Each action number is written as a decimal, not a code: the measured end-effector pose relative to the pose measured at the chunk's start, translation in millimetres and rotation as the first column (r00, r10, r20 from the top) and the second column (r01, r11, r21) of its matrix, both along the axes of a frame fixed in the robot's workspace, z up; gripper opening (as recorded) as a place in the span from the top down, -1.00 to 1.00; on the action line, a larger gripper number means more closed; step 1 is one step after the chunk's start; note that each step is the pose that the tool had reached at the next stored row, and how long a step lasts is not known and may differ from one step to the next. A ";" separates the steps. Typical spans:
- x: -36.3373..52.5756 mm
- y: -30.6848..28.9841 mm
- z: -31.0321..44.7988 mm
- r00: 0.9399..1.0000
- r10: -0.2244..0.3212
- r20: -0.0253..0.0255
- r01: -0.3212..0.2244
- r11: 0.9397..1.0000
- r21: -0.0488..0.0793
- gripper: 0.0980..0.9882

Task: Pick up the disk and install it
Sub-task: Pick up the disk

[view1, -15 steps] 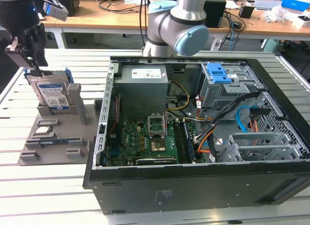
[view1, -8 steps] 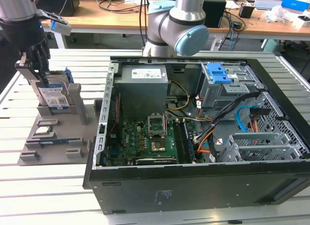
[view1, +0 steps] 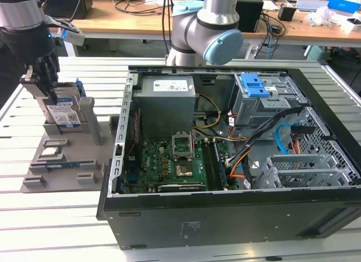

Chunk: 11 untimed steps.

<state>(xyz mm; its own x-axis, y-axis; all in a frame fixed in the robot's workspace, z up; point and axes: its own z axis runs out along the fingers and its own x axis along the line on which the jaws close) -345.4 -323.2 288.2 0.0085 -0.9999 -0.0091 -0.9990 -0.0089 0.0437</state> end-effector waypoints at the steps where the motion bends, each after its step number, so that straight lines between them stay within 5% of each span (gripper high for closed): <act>1: 0.0 0.0 -0.1 1.000 0.000 0.000 0.000 1.000 0.000 0.14; 9: 0.0 0.0 -0.7 1.000 0.000 0.000 0.000 1.000 0.000 0.17; 11: 0.0 0.0 -0.9 1.000 0.000 0.000 0.000 1.000 0.000 0.40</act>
<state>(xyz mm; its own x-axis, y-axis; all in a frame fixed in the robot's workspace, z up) -345.4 -323.2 287.2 0.0085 -0.9999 -0.0092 -0.9990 -0.0088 0.0435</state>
